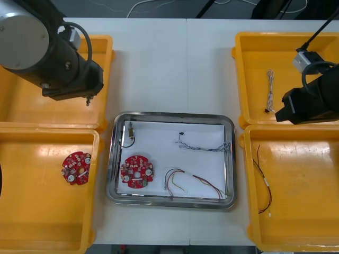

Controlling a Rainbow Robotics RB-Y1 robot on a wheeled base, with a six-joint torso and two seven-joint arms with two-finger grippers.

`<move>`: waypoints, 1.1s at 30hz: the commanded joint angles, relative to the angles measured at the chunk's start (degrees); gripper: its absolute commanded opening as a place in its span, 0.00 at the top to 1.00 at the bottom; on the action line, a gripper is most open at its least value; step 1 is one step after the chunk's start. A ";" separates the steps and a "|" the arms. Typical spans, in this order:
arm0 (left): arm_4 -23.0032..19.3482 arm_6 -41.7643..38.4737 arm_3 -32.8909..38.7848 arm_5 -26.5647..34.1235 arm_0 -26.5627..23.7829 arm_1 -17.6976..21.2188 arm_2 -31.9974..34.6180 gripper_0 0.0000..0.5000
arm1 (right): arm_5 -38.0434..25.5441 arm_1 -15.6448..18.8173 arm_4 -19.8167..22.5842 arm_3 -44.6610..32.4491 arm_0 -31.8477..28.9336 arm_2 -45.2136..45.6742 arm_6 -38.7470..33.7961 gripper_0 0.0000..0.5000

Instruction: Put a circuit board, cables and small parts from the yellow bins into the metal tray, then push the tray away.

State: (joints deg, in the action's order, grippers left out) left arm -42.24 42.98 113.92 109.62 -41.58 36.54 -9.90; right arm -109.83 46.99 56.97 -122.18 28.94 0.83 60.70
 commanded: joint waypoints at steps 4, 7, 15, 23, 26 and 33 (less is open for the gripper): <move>-1.09 -8.27 5.17 0.38 0.45 0.81 -7.24 1.00 | -0.17 4.25 1.13 -1.93 -6.26 8.40 -1.55 0.00; -0.92 -10.82 5.61 0.38 0.27 0.11 -9.43 1.00 | -0.17 4.77 1.30 -2.01 -8.28 10.68 -1.11 0.00; 3.48 -12.84 5.34 0.38 0.01 -2.53 -14.71 1.00 | -0.17 5.13 1.13 -1.93 -12.59 15.17 -0.14 0.00; 6.64 -13.98 4.20 -1.07 -0.69 -4.72 -20.16 1.00 | -0.17 5.04 -0.45 -2.01 -16.02 17.98 1.26 0.00; 7.35 -14.07 2.97 -3.27 -1.04 -5.07 -22.18 1.00 | -0.17 5.04 -0.89 -1.93 -16.72 18.15 1.44 0.00; 10.77 -13.37 -2.92 -8.11 -2.71 -8.33 -26.13 1.00 | -0.17 4.42 -2.91 -1.93 -18.57 18.15 1.35 0.00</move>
State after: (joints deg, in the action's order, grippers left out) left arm -33.12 28.88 112.88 103.45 -41.76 31.04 -33.81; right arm -109.83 49.83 54.96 -122.54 12.00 17.13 60.76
